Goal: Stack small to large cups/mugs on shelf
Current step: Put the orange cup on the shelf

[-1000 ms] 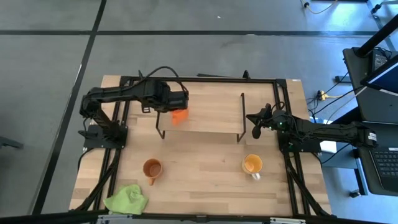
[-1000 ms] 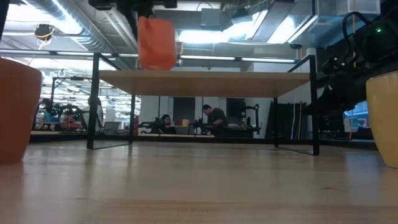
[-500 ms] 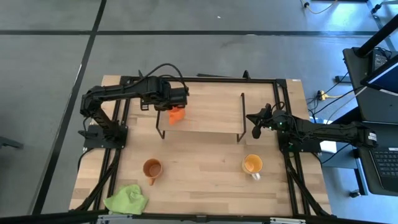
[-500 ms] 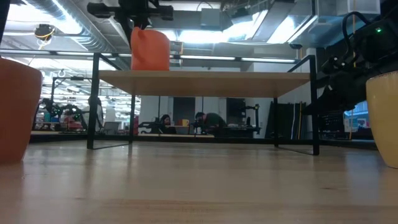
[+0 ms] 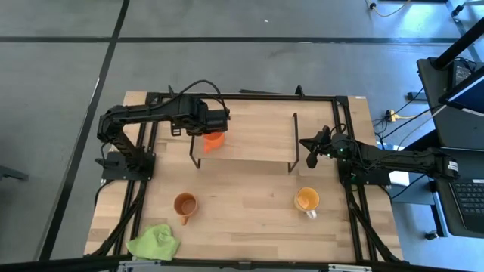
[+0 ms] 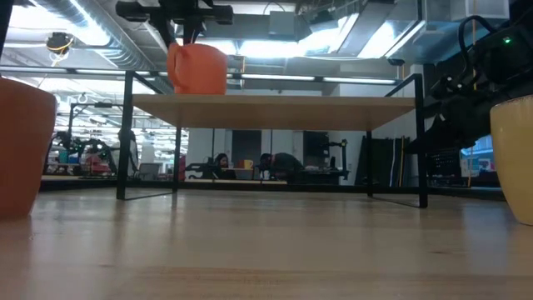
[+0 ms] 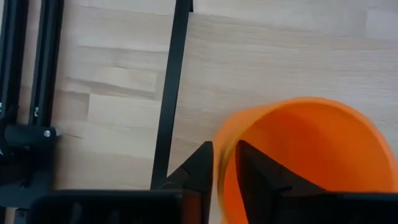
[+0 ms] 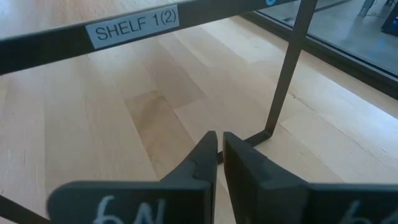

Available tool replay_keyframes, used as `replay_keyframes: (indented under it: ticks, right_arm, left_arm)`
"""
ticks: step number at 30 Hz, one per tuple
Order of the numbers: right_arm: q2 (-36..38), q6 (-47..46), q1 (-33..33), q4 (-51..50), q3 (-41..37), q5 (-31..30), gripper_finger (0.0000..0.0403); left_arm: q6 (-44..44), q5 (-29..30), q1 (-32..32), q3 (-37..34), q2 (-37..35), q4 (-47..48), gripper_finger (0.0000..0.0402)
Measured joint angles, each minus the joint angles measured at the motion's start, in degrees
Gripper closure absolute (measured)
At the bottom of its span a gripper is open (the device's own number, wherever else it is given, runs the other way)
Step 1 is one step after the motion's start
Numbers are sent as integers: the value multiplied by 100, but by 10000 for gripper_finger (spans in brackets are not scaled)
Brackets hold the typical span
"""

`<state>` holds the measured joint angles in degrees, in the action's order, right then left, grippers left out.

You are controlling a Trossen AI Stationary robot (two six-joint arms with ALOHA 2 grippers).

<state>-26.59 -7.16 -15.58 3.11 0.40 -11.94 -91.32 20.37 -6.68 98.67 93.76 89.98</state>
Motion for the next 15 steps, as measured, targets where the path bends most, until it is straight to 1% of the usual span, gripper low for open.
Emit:
replay_keyframes:
  ticks: [5,8,15]
  right_arm:
    - [-2,-1,0,-2,0,0,373]
    - [-1,-7,-1,-1,0,0,373]
    - [-2,-5,0,0,0,0,373]
  left_arm:
    - [-112,-168,35,1,0,1,315]
    - [-151,-169,118,165,0,2,309]
    - [-153,400,364,797,-7,1,309]
